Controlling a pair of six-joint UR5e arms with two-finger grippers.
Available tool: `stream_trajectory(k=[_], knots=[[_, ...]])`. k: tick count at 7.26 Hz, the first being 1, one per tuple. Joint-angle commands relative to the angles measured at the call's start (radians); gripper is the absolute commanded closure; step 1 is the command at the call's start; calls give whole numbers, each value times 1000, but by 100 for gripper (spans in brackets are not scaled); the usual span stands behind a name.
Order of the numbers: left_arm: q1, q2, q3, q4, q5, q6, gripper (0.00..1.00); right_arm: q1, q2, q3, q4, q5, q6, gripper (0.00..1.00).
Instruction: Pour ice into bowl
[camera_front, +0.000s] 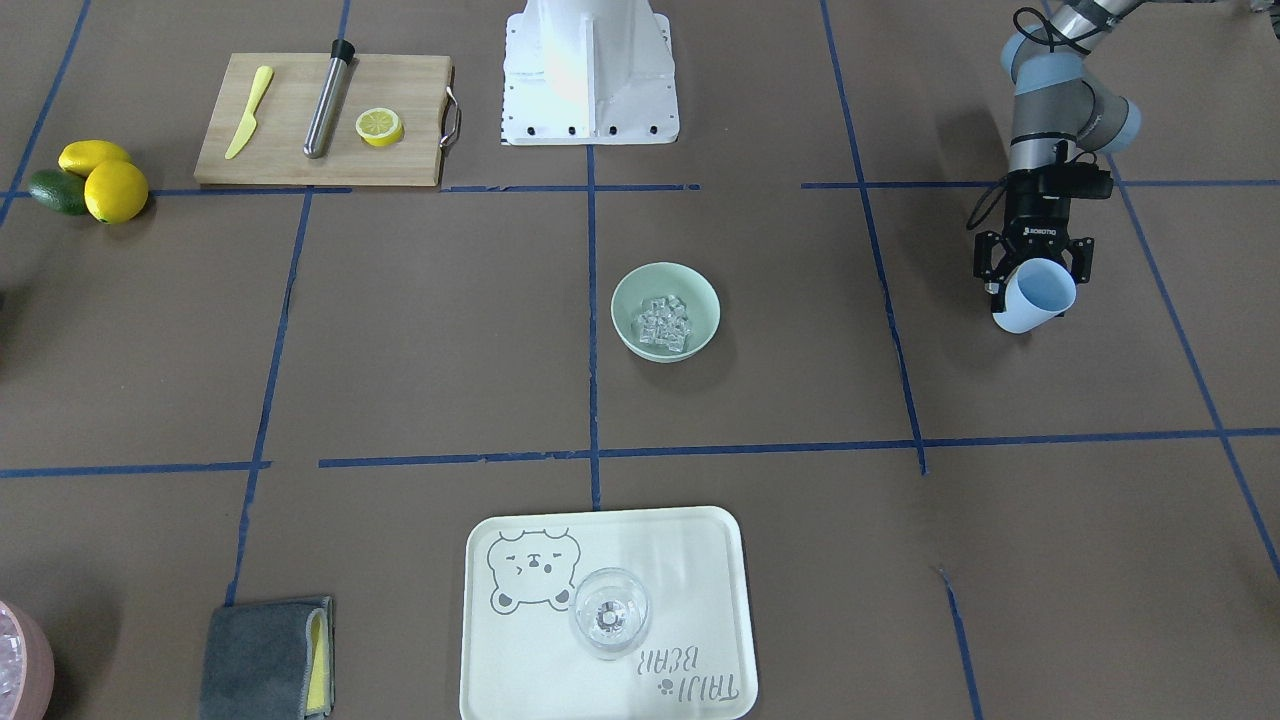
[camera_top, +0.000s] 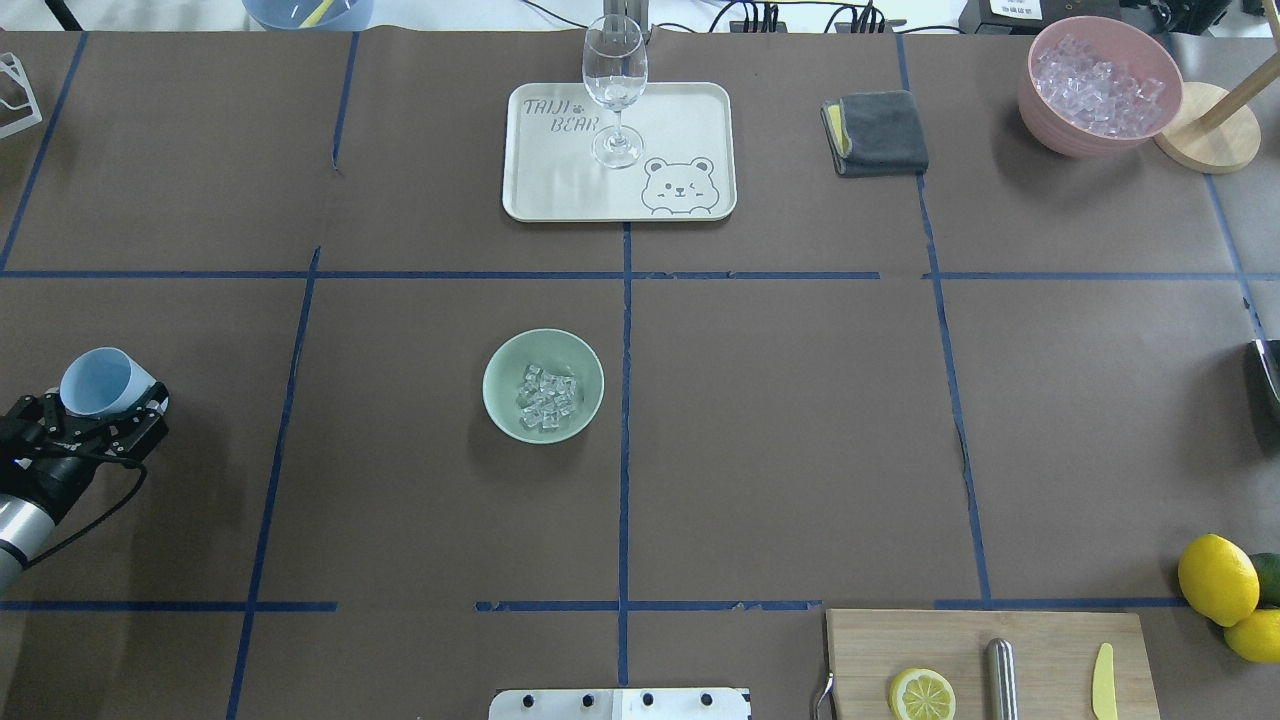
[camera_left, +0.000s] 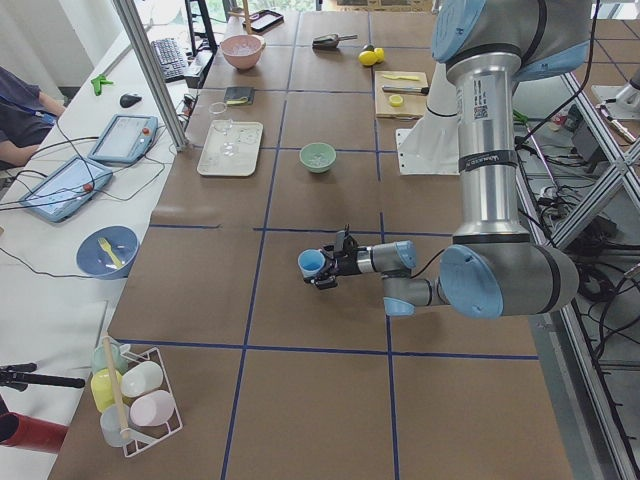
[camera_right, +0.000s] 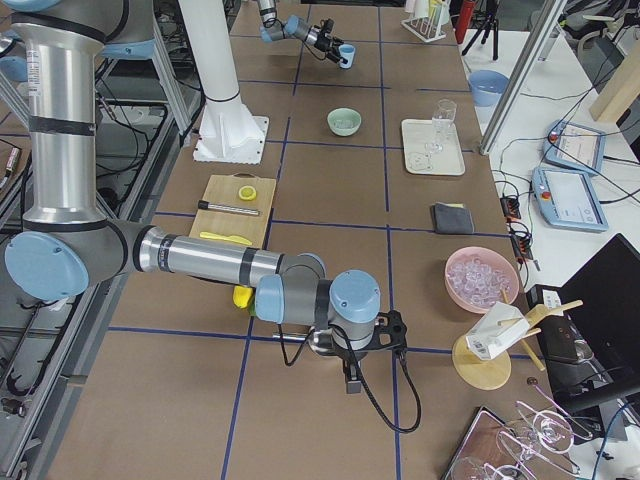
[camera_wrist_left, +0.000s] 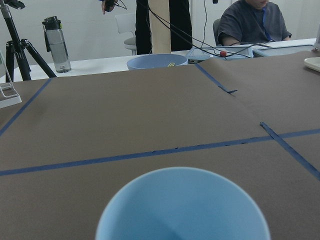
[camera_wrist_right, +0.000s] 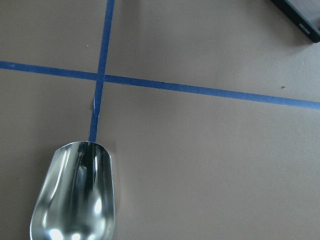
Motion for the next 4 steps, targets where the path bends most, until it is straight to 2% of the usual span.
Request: stream_trajectory(k=[1, 2, 4], knots=[[0, 0, -2, -76, 115, 2, 0, 0, 1, 0, 0, 0, 2, 0], [0, 0, -3, -108, 163, 9, 0, 0, 1, 1, 0, 2, 2, 0], [0, 0, -26, -171, 159, 52, 0, 0, 6, 2, 0, 3, 2, 0]])
